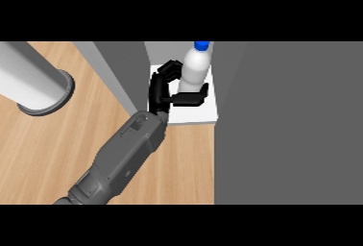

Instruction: Pick up the bottled water, place it into the cabinet and close the cabinet

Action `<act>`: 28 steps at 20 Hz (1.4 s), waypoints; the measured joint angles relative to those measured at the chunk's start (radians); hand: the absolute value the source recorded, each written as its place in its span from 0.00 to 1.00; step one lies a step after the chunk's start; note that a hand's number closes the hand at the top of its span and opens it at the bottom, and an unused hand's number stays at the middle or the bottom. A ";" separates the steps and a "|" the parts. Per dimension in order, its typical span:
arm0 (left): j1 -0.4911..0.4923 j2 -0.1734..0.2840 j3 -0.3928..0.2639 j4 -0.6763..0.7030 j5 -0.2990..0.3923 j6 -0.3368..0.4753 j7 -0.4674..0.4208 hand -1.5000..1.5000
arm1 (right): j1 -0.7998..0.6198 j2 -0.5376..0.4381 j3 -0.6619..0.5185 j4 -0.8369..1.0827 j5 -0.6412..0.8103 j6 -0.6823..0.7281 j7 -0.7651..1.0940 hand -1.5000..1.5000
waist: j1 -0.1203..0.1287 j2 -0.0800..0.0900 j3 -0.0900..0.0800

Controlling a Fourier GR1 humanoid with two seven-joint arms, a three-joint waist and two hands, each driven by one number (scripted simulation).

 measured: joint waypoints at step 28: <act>-0.309 0.050 0.121 0.580 -0.098 0.138 -0.128 0.00 | -0.039 -0.013 -0.052 0.047 -0.055 0.078 -0.038 0.00 | -0.053 0.026 -0.001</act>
